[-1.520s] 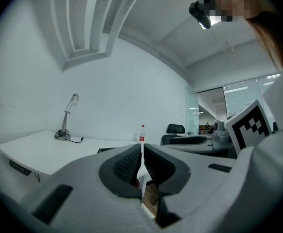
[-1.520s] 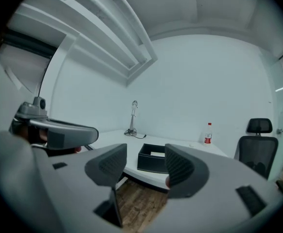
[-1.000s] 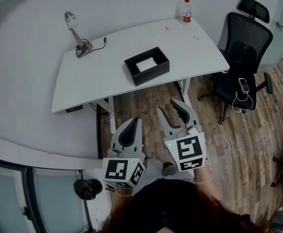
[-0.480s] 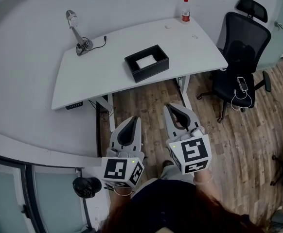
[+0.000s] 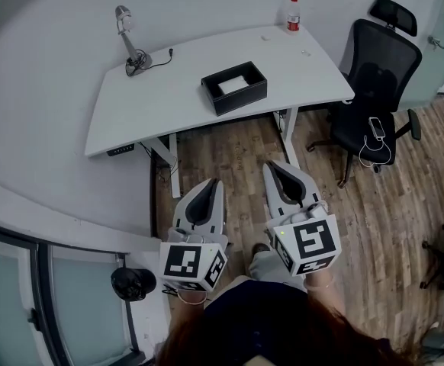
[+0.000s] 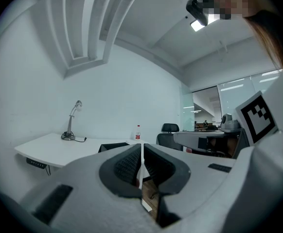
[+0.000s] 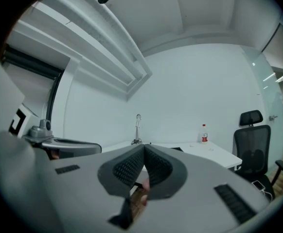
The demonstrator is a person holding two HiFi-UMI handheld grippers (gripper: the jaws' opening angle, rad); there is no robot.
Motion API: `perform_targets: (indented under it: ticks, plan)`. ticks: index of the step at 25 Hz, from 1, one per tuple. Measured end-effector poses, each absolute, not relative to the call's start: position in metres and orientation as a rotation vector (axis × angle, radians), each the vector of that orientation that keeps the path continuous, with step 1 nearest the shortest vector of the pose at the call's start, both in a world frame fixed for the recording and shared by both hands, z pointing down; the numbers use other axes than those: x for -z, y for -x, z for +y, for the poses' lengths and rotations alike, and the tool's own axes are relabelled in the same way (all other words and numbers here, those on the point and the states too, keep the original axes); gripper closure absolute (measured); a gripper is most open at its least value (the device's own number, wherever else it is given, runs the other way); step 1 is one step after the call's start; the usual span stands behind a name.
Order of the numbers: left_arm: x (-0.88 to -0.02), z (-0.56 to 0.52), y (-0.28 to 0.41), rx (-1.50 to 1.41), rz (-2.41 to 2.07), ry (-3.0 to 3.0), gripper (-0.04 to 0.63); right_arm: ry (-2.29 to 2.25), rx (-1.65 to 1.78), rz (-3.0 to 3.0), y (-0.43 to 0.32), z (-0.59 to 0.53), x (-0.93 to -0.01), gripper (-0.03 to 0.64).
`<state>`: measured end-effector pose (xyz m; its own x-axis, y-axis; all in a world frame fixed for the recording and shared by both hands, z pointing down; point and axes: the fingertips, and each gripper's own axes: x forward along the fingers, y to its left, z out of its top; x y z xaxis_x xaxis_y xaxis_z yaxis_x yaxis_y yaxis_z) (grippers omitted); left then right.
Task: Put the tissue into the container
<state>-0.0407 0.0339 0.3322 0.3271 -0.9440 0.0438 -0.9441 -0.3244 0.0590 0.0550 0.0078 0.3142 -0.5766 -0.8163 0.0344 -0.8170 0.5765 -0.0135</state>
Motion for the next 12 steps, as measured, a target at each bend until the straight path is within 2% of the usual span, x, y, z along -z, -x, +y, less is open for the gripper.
perform_targets:
  ticks: [12]
  plan:
    - [-0.326,0.091,0.030,0.026,-1.783,-2.519,0.557,-1.487,-0.082,-2.797,-0.075,0.068,-0.308,0.597]
